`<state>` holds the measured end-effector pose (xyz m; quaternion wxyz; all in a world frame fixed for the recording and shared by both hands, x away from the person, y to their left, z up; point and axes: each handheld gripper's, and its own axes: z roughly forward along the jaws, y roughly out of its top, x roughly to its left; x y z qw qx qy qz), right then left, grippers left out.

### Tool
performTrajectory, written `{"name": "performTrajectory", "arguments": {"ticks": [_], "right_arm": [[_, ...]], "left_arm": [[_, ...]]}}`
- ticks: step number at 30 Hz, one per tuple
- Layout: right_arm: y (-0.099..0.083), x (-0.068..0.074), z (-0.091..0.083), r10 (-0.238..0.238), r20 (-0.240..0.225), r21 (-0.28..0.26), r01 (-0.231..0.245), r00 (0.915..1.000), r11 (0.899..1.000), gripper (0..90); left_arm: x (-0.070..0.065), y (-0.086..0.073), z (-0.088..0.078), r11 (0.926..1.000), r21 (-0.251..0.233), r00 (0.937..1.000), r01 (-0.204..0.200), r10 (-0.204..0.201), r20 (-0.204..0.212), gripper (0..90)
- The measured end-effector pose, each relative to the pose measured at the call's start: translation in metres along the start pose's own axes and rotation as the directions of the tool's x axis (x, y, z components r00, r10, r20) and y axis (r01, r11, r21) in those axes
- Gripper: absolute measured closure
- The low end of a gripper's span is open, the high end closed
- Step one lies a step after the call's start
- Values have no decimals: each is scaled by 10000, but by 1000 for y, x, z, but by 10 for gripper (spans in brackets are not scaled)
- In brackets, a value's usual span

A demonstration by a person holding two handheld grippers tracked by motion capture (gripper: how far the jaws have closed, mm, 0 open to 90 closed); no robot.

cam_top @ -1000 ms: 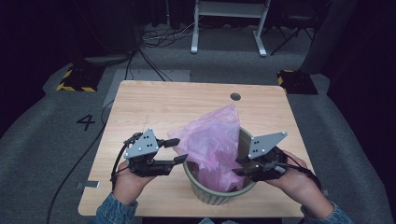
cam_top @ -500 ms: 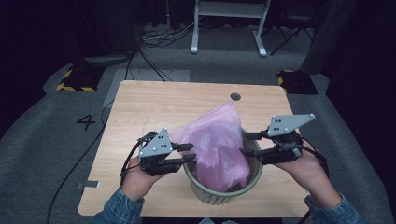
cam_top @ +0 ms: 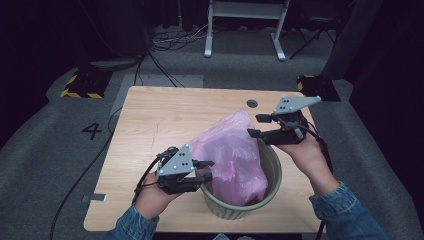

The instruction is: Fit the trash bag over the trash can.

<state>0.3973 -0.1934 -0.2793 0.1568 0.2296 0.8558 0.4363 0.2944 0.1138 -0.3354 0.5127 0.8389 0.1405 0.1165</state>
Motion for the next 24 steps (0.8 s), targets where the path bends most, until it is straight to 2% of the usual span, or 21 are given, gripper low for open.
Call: {"name": "performTrajectory", "arguments": {"ticks": [4,6,7,10,11,12,15,18,20,24], "right_arm": [[5,-14,15,823,-368,-229,-831,9959,9963,401],[4,-20,24,1358,-674,-255,-1377,9884,9901,388],[3,-22,26,1480,-734,-247,-1501,9863,9884,393],[2,-22,31,1577,-852,-230,-1602,9838,9868,494],[2,-21,32,1499,-844,-232,-1523,9851,9881,552],[3,-20,32,1359,-843,-156,-1376,9871,9904,664],[3,-16,29,1088,-893,-160,-1106,9900,9937,840],[3,-8,23,617,-1170,-475,-676,9912,9966,884],[4,2,18,104,-1212,-697,-189,9926,9974,889],[3,24,4,-855,-1258,-946,739,9884,9928,892]], "left_arm": [[-1,-1,-2,10000,-54,10000,20,-21,-62,664],[0,-1,-4,9999,-78,9999,63,-64,-117,659],[0,-2,-4,9999,-93,9999,86,-88,-134,657],[1,-5,-7,9999,-78,9996,142,-144,-240,650],[2,-6,-9,9998,-96,9994,153,-156,-296,649],[2,-6,-11,9997,-134,9992,210,-214,-339,648],[4,-7,-18,9994,-230,9984,271,-282,-490,643],[6,-6,-25,9990,-319,9973,312,-332,-652,644],[7,-5,-30,9989,-381,9966,284,-312,-763,643],[8,3,-36,9989,-464,9951,115,-160,-975,639]]}}
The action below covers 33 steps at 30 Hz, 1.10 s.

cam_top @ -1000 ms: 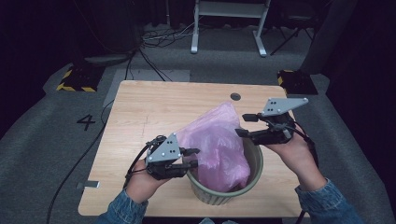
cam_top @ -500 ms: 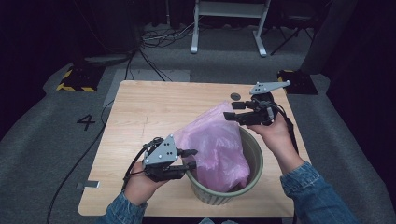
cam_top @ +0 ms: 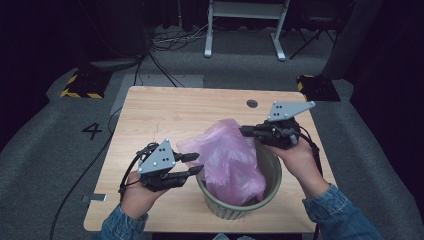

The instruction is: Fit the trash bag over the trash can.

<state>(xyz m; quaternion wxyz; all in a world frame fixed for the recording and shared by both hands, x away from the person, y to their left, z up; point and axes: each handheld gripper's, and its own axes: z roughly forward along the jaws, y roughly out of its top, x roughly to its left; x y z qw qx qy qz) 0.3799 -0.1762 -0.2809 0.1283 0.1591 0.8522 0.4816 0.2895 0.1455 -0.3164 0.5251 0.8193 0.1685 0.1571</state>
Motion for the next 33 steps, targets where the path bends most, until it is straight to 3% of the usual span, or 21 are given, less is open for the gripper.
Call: {"name": "performTrajectory", "arguments": {"ticks": [4,10,16,22,26,33], "right_arm": [[-4,21,-11,-408,-264,-336,399,9988,9986,892],[-12,37,-21,-576,-477,-672,544,9972,9963,891],[-21,47,-25,-491,-707,-948,423,9963,9946,890],[-16,51,-26,-582,-698,-1150,499,9959,9921,886],[-13,52,-25,-558,-726,-1170,471,9958,9920,882],[-12,57,-16,-787,-796,-974,708,9937,9927,882]], "left_arm": [[2,10,-5,9996,-228,9995,-184,178,-248,630],[4,23,-4,9987,-375,9989,-357,346,-304,611],[0,37,8,9968,-461,9979,-647,649,27,592],[-6,56,22,9935,-475,9927,-1037,1063,562,558],[-8,63,29,9926,-517,9903,-1099,1138,803,559],[-8,66,43,9965,-301,9877,-777,810,1334,569]]}}
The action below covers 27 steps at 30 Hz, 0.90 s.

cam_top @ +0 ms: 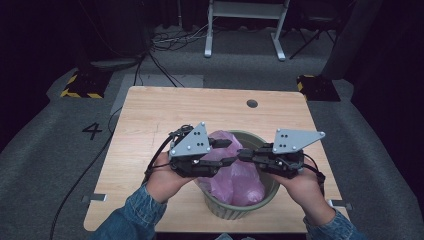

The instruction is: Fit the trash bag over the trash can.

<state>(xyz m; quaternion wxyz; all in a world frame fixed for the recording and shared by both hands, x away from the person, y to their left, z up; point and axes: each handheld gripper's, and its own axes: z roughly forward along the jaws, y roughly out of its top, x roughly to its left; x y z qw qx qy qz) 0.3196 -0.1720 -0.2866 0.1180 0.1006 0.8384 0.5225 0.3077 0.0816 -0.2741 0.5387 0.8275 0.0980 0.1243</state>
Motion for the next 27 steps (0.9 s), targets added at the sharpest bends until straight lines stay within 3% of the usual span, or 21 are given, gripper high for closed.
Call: {"name": "performTrajectory", "arguments": {"ticks": [5,8,12,27], "right_arm": [[0,1,3,-35,-38,-3,35,10000,10000,883],[-2,1,3,4,-43,-18,-4,10000,10000,888],[-3,2,1,-20,-42,-66,19,10000,10000,893],[-6,-1,-13,-138,218,-334,145,9997,9993,898]], "left_arm": [[1,-2,4,9998,106,9994,137,-141,327,760],[0,-3,3,9999,73,9999,97,-98,121,883],[-1,-2,2,10000,62,9998,38,-37,-191,899],[5,-2,-2,9994,-189,9990,301,-307,-316,898]]}}
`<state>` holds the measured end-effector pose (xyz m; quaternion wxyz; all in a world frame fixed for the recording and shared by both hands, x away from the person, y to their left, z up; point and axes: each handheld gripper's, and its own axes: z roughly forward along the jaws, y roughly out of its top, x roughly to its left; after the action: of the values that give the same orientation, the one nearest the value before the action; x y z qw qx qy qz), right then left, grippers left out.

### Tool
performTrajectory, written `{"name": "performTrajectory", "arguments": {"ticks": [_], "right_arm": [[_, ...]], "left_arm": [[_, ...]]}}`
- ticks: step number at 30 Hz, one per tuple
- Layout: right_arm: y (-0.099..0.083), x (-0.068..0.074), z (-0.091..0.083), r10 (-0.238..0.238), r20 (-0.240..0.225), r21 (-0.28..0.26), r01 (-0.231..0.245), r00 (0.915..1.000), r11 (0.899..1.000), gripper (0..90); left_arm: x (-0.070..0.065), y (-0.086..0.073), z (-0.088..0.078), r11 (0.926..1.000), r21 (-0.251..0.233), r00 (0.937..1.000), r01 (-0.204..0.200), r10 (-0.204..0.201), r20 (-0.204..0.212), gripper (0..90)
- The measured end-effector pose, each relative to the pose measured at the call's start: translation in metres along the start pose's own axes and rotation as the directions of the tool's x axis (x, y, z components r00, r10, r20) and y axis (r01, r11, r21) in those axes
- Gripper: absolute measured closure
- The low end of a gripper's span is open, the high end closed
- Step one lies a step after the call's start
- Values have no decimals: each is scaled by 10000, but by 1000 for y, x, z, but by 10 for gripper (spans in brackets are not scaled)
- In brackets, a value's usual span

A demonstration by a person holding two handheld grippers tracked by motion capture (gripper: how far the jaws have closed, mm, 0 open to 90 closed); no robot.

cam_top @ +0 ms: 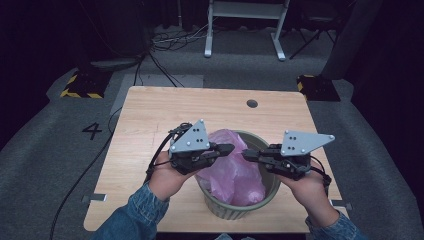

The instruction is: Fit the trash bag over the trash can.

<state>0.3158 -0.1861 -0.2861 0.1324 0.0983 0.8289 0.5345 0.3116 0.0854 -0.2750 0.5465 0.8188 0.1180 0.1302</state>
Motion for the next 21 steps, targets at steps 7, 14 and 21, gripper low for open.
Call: {"name": "performTrajectory", "arguments": {"ticks": [7,14,21], "right_arm": [[-7,-2,-12,170,178,-55,-169,9997,9998,897],[-18,-6,-31,439,430,-162,-433,9981,9989,897],[-30,-15,-56,814,878,-295,-790,9928,9964,898]], "left_arm": [[3,-4,-6,10000,27,9990,37,-36,-441,898],[13,-16,-19,9985,-139,9950,524,-534,-841,898],[16,-30,-38,9956,-301,9887,887,-917,-1186,898]]}}
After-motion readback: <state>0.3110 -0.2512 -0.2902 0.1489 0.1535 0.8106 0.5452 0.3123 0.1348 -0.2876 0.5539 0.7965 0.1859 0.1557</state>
